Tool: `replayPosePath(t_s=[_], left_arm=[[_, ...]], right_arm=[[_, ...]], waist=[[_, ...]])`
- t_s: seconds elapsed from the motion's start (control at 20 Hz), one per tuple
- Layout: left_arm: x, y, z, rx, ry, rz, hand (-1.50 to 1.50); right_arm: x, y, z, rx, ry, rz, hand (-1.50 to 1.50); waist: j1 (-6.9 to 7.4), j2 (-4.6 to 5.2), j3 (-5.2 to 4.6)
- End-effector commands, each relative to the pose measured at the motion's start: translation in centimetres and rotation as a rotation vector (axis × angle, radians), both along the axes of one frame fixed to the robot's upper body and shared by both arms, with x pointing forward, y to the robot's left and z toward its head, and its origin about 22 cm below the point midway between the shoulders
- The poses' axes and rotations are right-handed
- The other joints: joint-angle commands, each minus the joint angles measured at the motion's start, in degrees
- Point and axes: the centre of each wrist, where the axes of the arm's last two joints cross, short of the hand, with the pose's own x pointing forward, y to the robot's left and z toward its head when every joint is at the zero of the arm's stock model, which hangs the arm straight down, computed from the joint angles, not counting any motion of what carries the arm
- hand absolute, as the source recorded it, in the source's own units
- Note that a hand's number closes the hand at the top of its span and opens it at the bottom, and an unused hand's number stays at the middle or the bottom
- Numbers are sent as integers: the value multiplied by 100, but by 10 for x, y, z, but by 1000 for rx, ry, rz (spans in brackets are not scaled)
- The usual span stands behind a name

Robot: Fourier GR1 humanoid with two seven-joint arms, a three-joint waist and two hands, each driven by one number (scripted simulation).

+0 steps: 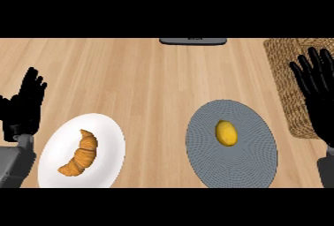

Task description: Pick the lemon from the placemat and place it in the basket

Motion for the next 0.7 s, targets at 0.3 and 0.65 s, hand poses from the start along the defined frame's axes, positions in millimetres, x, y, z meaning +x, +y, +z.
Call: replayPosePath(t_s=[0.3,0.65], left_arm=[[2,-78,12,126,-114,-539,0],[-10,-61,18,128,-109,-591,0]], right_arm=[[11,9,-3,-452,-99,210,150],[-34,140,-101,-399,-76,-17,-150]], waist=[[152,-237,126],[95,-264,115]])
